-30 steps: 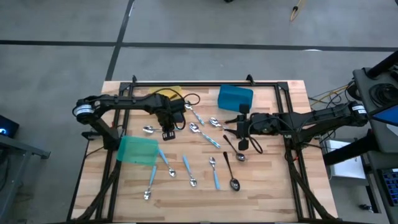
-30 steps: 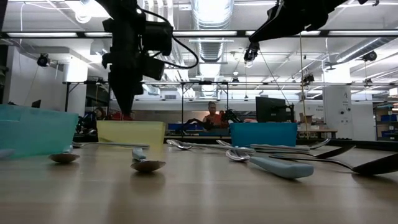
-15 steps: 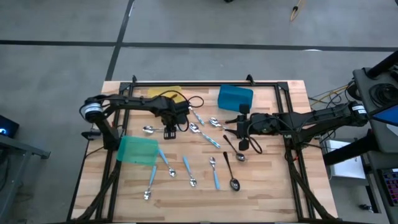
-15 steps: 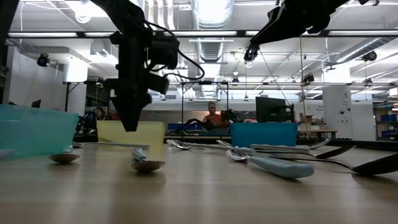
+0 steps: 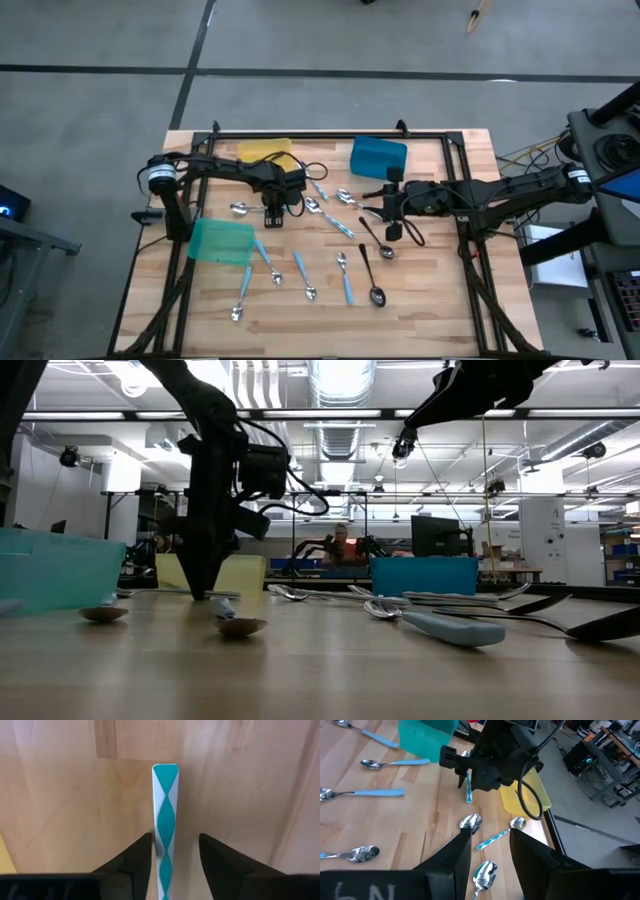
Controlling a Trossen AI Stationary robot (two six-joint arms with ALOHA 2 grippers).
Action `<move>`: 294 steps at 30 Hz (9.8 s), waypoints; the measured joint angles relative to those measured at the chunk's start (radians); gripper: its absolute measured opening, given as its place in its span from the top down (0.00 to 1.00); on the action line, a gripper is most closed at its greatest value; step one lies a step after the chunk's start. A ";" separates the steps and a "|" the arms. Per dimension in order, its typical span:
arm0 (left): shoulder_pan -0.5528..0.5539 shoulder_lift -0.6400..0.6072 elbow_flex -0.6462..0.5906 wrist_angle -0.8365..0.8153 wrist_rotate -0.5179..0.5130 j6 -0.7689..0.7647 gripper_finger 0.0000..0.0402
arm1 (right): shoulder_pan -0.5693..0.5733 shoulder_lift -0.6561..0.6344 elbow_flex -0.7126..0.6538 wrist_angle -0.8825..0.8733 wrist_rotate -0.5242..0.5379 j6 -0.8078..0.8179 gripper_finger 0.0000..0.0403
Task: Sort silverware by color (type)
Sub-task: Put the blue patterned spoon into the green bin, then put the blue spoon into the blue bin
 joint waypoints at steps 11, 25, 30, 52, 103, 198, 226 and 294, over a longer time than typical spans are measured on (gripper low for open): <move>0.000 0.013 0.003 0.000 0.001 -0.001 0.84 | 0.000 -0.003 0.000 -0.002 0.000 0.000 0.69; 0.000 0.011 0.025 -0.018 -0.001 -0.023 0.96 | 0.000 -0.004 -0.001 -0.003 0.000 0.000 0.69; 0.000 -0.006 0.077 -0.045 -0.001 -0.019 0.96 | 0.000 -0.004 -0.001 -0.003 0.000 0.001 0.69; -0.119 -0.263 0.354 -0.341 0.091 -0.099 0.96 | 0.000 -0.004 -0.001 -0.004 0.000 0.029 0.69; -0.471 -0.736 -0.360 -0.128 -0.064 -0.595 0.94 | 0.000 -0.004 -0.001 0.021 0.000 0.042 0.69; -0.311 -1.122 -0.519 0.714 -0.322 0.221 0.87 | -0.092 0.634 0.704 -1.101 -0.248 1.174 0.69; -0.311 -1.123 -0.518 0.685 -0.367 0.235 0.87 | -0.225 0.806 0.698 -1.061 -0.085 1.383 0.69; -0.311 -1.110 -0.518 0.700 -0.366 0.267 0.87 | -0.302 0.817 0.539 -0.683 -0.138 1.269 0.69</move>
